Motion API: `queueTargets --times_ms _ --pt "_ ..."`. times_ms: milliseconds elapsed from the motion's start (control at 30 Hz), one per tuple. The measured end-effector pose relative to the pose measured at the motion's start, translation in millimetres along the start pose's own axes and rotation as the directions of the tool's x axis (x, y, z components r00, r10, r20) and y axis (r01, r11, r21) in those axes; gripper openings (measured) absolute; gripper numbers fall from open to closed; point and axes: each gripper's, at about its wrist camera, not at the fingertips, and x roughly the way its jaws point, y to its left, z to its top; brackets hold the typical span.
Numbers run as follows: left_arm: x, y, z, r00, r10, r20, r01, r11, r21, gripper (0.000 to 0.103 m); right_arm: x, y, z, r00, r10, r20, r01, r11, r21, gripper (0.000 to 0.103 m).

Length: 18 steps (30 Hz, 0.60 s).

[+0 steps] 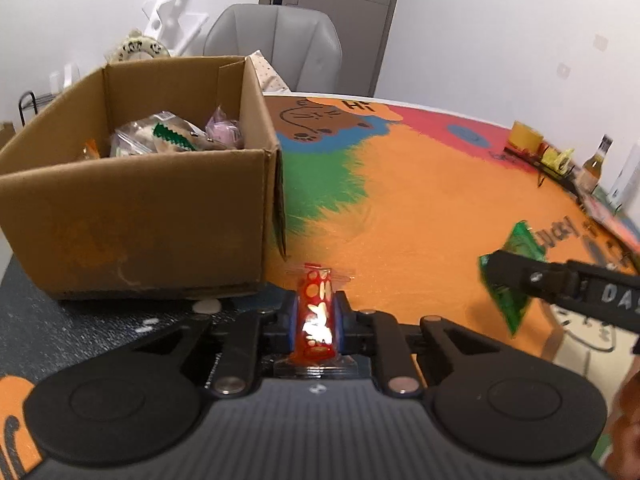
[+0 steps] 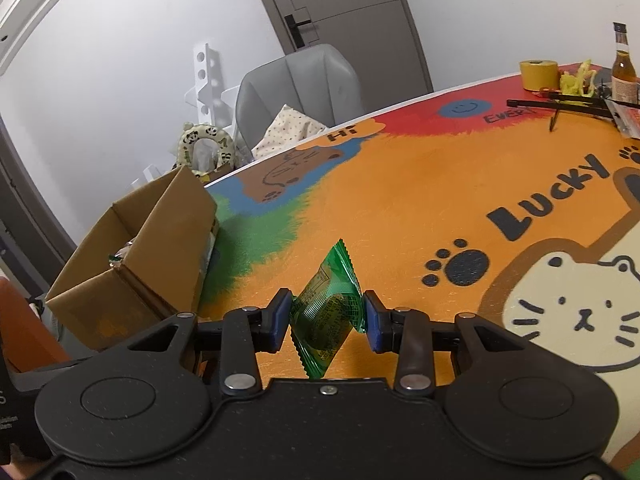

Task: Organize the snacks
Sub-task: 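Carry the orange-red snack and green candy over the box with both tools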

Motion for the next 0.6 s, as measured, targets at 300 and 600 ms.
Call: queueTargets --times_ms 300,600 --pt "-24.4 -1.0 18.7 0.998 -0.037 0.05 0.036 0.999 0.01 0.016 -0.9 16.1 12.2 0.999 0.035 0.014 -0.035 0.999 -0.015 0.036" --pt "-47.7 0.8 46.9 0.991 -0.056 0.118 0.055 0.998 0.01 0.016 -2.5 33.5 30.6 0.997 0.066 0.043 -0.065 0.997 -0.035 0.036"
